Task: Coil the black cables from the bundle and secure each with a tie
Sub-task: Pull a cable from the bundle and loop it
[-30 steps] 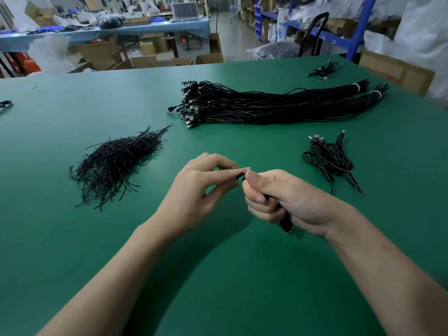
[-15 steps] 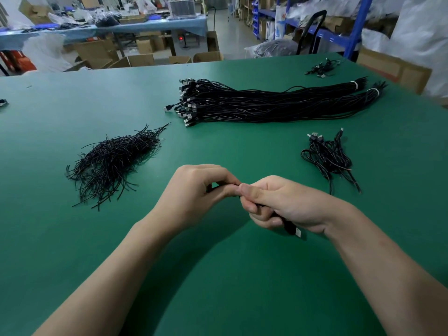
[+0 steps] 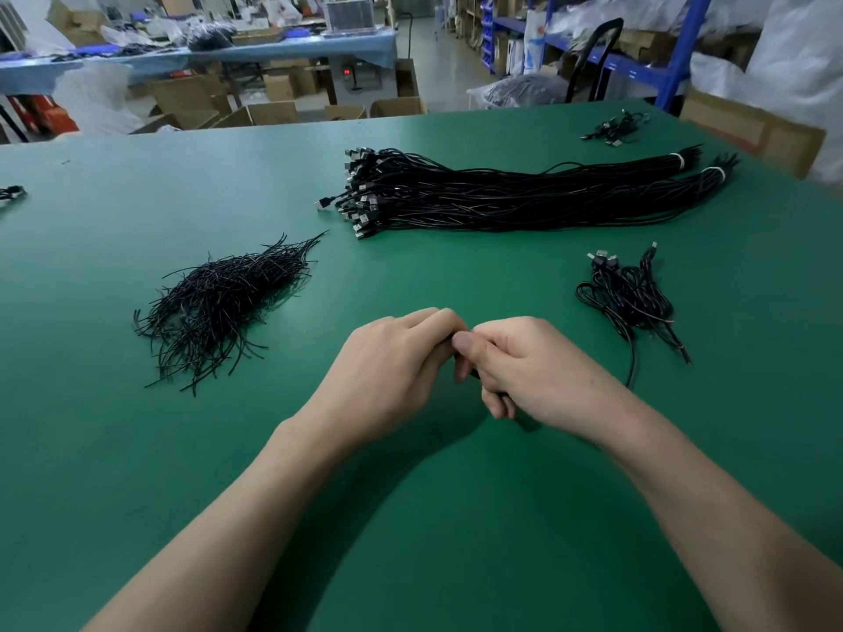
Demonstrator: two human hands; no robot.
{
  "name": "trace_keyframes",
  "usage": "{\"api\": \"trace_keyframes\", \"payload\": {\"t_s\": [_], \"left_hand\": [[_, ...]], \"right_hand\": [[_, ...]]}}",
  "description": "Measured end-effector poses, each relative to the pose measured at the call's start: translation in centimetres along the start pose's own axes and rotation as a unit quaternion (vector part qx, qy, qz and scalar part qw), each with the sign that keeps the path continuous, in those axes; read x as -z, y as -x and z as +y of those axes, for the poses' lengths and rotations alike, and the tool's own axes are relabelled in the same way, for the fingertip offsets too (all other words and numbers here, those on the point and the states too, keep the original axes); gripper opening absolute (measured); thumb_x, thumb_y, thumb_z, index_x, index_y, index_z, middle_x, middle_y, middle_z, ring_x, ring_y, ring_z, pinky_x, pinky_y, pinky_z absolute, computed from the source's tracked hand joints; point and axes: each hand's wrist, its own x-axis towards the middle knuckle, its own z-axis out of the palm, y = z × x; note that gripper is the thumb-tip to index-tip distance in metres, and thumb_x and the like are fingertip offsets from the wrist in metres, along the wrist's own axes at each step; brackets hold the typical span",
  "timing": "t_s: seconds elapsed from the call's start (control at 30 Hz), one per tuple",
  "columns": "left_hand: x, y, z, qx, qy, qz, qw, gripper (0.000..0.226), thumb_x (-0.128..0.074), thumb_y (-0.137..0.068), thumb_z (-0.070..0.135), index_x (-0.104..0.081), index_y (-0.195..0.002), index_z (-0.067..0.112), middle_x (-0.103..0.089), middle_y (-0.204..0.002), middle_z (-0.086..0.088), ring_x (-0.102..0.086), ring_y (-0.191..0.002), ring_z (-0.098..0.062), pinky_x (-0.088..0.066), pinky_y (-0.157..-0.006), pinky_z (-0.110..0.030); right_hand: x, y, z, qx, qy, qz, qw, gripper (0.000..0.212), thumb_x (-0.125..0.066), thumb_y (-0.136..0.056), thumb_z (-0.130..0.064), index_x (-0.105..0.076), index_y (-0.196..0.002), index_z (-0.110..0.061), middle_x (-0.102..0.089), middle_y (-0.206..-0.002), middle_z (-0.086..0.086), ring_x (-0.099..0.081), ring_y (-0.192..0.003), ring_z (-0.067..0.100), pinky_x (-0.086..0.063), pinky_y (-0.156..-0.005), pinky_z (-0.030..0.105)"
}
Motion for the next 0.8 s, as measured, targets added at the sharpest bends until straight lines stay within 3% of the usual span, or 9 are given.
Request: {"api": "trace_keyframes", "payload": {"t_s": [0.1,0.23,0.4,0.5,0.57,0.63,0.7,0.8], "left_hand": [[-0.3,0.0,-0.4,0.004,-0.007,0.005,1.0,0.02,-0.047,-0.107,0.019,-0.058,-0.09,0.02,-0.061,-0.087,0.014,-0.054,-0.067,-0.028,-0.046,-0.065,-0.036],[-0.7,0.4,-0.9,0.024,-0.003,-0.007,1.0,0.013,-0.046,-0.107,0.025,-0.057,-0.101,0.023,-0.064,-0.088,0.012,-0.055,-0.07,-0.027,-0.045,-0.064,-0.039],[-1.0,0.5,-1.5,0.03,0.011,0.004,0.999,0.008,-0.044,-0.106,0.028,-0.049,-0.1,0.026,-0.048,-0.071,0.011,-0.044,-0.063,-0.022,-0.044,-0.058,-0.04],[-1.1,0.7,-1.7,0.033,0.009,0.004,0.999,0.007,-0.046,-0.106,0.026,-0.049,-0.101,0.023,-0.045,-0.067,0.009,-0.042,-0.061,-0.021,-0.042,-0.058,-0.039],[-1.0,0.8,-1.7,0.029,0.01,0.003,1.0,0.009,-0.046,-0.106,0.025,-0.05,-0.101,0.02,-0.047,-0.069,0.009,-0.044,-0.062,-0.022,-0.043,-0.059,-0.041],[-0.6,0.8,-1.7,0.007,0.007,0.01,1.0,0.012,-0.044,-0.106,0.025,-0.052,-0.101,0.018,-0.049,-0.072,0.013,-0.048,-0.065,-0.027,-0.043,-0.062,-0.042],[0.0,0.7,-1.6,-0.019,0.0,0.034,0.999,0.016,-0.043,-0.105,0.025,-0.055,-0.103,0.015,-0.045,-0.076,0.017,-0.051,-0.066,-0.031,-0.041,-0.063,-0.037],[0.8,0.7,-1.1,-0.043,0.009,0.074,0.996,0.014,-0.043,-0.105,0.026,-0.054,-0.104,0.018,-0.04,-0.08,0.021,-0.048,-0.064,-0.027,-0.033,-0.061,-0.027]], "right_hand": [[0.3,-0.1,0.0,-0.006,-0.063,-0.009,0.998,0.033,-0.048,-0.106,-0.031,-0.065,-0.085,-0.012,-0.061,-0.052,0.002,-0.063,-0.056,0.03,-0.05,-0.056,0.033],[0.8,0.0,0.2,-0.001,-0.023,0.03,0.999,0.022,-0.055,-0.103,-0.026,-0.063,-0.086,-0.015,-0.07,-0.063,0.003,-0.066,-0.06,0.022,-0.055,-0.07,0.045],[0.2,-0.1,0.5,0.052,0.08,0.105,0.99,0.013,-0.063,-0.098,-0.031,-0.065,-0.085,-0.029,-0.07,-0.074,-0.01,-0.062,-0.072,0.005,-0.047,-0.07,0.023],[0.2,-0.3,0.9,0.057,0.122,0.121,0.983,0.009,-0.066,-0.095,-0.037,-0.067,-0.086,-0.035,-0.066,-0.088,-0.02,-0.058,-0.083,-0.001,-0.042,-0.074,0.017],[0.2,-0.4,1.3,0.005,0.087,0.075,0.993,0.014,-0.06,-0.098,-0.044,-0.068,-0.092,-0.034,-0.068,-0.09,-0.022,-0.061,-0.081,-0.001,-0.048,-0.076,0.025],[0.3,-0.4,1.5,-0.053,0.014,-0.008,0.998,0.036,-0.049,-0.098,-0.058,-0.07,-0.107,-0.03,-0.073,-0.102,-0.016,-0.066,-0.093,0.008,-0.052,-0.085,0.037],[0.6,-0.3,1.4,-0.066,-0.058,-0.094,0.992,0.058,-0.037,-0.094,-0.068,-0.068,-0.117,-0.025,-0.075,-0.11,-0.009,-0.067,-0.093,0.009,-0.046,-0.079,0.034],[1.2,0.2,1.3,-0.051,-0.128,-0.186,0.973,0.067,-0.031,-0.095,-0.07,-0.065,-0.124,-0.02,-0.077,-0.103,-0.001,-0.062,-0.081,0.011,-0.038,-0.066,0.028]]}}
